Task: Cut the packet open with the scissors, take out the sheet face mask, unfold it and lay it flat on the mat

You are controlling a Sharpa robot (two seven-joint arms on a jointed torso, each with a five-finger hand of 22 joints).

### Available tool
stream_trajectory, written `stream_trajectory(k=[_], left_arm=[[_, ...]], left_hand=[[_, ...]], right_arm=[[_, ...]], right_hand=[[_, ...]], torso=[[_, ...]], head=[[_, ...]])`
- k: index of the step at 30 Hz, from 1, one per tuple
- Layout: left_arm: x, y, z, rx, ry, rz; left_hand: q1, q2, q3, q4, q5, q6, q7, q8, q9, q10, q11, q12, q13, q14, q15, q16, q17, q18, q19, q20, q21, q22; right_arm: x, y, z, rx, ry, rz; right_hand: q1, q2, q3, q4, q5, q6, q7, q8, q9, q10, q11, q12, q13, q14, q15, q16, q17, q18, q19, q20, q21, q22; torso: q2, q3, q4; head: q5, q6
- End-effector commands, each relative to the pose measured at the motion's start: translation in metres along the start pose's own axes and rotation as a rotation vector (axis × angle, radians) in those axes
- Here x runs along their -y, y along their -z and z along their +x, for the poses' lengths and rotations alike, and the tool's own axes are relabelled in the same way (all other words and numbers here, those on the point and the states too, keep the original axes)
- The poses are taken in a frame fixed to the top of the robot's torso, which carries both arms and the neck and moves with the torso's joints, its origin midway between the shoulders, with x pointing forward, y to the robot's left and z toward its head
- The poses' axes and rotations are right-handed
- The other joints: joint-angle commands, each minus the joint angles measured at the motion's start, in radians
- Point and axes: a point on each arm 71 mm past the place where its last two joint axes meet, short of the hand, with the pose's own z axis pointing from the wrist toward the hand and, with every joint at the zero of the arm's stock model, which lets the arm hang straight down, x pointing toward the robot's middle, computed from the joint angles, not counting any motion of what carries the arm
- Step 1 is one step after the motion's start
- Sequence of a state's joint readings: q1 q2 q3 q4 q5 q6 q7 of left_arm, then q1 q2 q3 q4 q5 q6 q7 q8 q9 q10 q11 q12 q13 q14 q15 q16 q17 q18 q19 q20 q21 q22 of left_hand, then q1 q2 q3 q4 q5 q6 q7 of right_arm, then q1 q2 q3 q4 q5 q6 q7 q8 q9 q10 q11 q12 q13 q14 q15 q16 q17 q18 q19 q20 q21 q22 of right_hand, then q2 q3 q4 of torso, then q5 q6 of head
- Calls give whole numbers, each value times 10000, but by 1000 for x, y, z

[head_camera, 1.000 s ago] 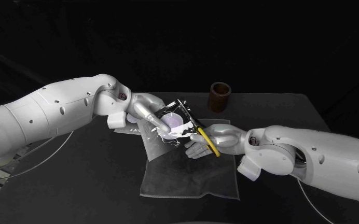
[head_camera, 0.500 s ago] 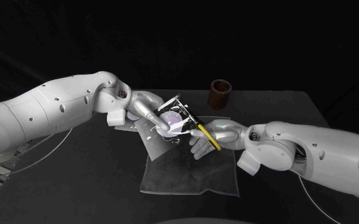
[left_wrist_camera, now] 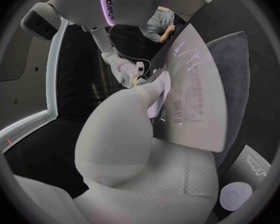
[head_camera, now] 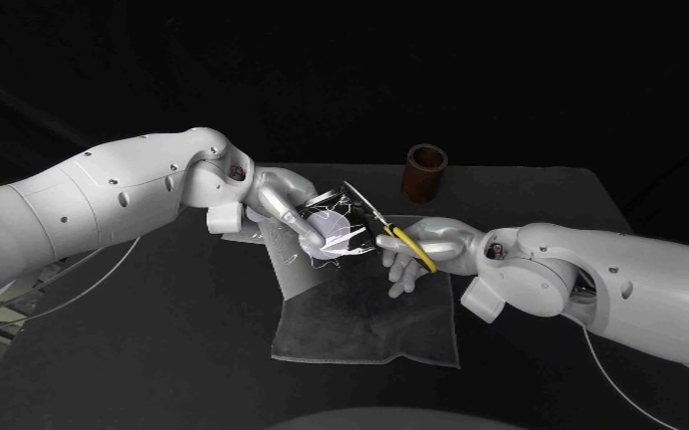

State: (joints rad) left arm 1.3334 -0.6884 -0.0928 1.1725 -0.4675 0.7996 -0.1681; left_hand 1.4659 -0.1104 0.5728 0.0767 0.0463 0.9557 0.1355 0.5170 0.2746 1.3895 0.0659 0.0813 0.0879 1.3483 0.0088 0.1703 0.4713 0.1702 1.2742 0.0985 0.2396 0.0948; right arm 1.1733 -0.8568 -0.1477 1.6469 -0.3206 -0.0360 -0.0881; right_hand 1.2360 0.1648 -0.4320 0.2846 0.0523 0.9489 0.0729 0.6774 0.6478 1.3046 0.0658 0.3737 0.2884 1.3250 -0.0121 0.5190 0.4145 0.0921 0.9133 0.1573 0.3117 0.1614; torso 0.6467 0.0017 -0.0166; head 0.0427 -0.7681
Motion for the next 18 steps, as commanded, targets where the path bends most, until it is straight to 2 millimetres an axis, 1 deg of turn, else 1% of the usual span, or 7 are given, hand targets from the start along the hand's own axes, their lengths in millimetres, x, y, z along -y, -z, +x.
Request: stream_trajectory(k=[1, 5, 7, 9, 11, 13, 18], left_arm=[[-2, -2, 3, -298, -251, -355], [-2, -3, 3, -341, -288, -421], [-2, -3, 3, -357, -298, -439], [-2, -3, 3, -376, -307, -453], [-2, -3, 4, -394, -314, -464], [-2, -3, 4, -394, -317, -470], [-2, -3, 3, -377, -312, -493]], left_hand=[[42, 43, 159, -229, 32, 45, 13, 61, 374, 147, -43, 46, -14, 51, -17, 68, 10, 129, 83, -7, 56, 14], [36, 43, 159, -236, 32, 46, 11, 62, 383, 153, -46, 49, -9, 57, -20, 73, 18, 128, 90, -11, 62, 16], [33, 44, 160, -239, 32, 47, 10, 62, 387, 156, -47, 51, -6, 60, -21, 75, 21, 127, 93, -12, 65, 16], [33, 44, 160, -239, 32, 47, 10, 62, 387, 156, -47, 51, -6, 60, -21, 75, 21, 127, 93, -12, 65, 16], [33, 44, 160, -239, 32, 47, 10, 62, 387, 156, -47, 51, -6, 60, -21, 75, 21, 127, 93, -12, 65, 16], [33, 44, 160, -239, 32, 47, 10, 62, 387, 156, -47, 51, -6, 60, -21, 75, 21, 127, 93, -12, 65, 16], [27, 45, 161, -244, 32, 47, 9, 62, 394, 162, -48, 53, -2, 64, -23, 78, 28, 126, 97, -15, 68, 17]], right_arm=[[-5, 1, -4, 362, 115, -124], [-10, 1, -3, 344, 173, -237], [-11, 0, -3, 338, 182, -304], [-13, -1, -1, 306, 193, -369], [-14, -1, 0, 255, 200, -433], [-15, -2, 2, 153, 212, -485], [-15, -1, 6, -160, 240, -511]], right_hand=[[141, 258, -174, 2, -22, 86, -75, -7, 116, 1784, -619, 56, 108, 48, 0, 38, 106, 939, 96, -9, 51, 9], [101, 195, -314, 10, -30, -333, 140, -370, 438, 1133, -403, -211, 395, -490, 191, -301, 403, 925, -26, 69, -85, -66], [52, 82, -315, 5, -33, -834, 475, -885, 437, 374, -105, -786, 292, -1100, 465, -745, 415, 915, -256, 257, -266, -159], [46, 8, -309, -9, -38, -1322, 819, -1460, 358, -379, 272, -1453, 39, -1801, 774, -1276, 323, 900, -575, 505, -495, -276], [52, -55, -318, -22, -33, -1616, 1008, -1779, 284, -826, 445, -1814, -127, -2161, 936, -1554, 247, 889, -771, 621, -628, -344], [43, -134, -308, -20, -51, -1987, 1352, -2332, 100, -1472, 767, -2368, -479, -2770, 1246, -2070, 46, 900, -1165, 879, -890, -479], [27, -282, -293, -9, -39, -2443, 1725, -3115, -288, -2243, 1178, -2903, -1044, -3597, 1622, -2777, -330, 900, -1727, 1194, -1259, -675]], torso=[[-2, -5, -4], [-6, -8, 3], [-4, -8, 7], [2, -10, 13], [3, -12, 15], [7, -15, 19], [0, -19, 14]], head=[[-18, -2], [-41, 55], [-48, 71], [-57, 90], [-60, 90], [-65, 96], [-63, 128]])
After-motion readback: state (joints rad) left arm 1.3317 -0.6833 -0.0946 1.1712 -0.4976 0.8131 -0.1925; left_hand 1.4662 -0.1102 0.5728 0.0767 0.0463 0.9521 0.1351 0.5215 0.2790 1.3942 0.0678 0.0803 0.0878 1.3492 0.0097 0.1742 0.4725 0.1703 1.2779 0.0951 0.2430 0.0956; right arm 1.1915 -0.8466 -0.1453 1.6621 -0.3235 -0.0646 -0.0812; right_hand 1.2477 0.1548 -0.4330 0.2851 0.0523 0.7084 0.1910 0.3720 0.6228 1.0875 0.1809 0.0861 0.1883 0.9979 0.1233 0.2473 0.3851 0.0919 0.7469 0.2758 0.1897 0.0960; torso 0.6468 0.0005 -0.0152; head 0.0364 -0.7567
